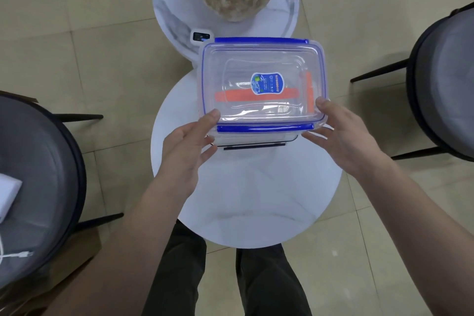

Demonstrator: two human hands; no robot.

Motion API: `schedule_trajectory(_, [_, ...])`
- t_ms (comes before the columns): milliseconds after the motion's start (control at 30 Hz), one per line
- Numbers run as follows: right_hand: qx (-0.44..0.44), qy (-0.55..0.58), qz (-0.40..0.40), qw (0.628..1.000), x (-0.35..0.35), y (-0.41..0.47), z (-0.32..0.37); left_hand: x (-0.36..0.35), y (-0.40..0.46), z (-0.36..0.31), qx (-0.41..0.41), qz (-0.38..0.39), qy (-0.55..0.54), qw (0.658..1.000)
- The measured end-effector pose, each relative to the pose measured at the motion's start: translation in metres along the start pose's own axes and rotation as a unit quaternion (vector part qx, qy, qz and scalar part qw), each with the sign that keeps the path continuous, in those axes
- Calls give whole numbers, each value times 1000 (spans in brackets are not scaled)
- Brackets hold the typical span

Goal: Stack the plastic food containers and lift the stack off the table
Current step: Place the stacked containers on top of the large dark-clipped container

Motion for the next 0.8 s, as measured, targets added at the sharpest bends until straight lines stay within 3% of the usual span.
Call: schedule_trajectory(800, [-30,49,-25,998,-5,-3,-8,1,3,1,4,-15,9,1000])
Point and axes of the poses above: each hand's wrist, its own y-axis towards the middle knuckle, its own x-axis out of the back of the hand, z = x × y, the point moved 2 cm from there along y, towards the middle knuckle, and after that the axes turned 10 degrees about -y, right-handed, at the moved point
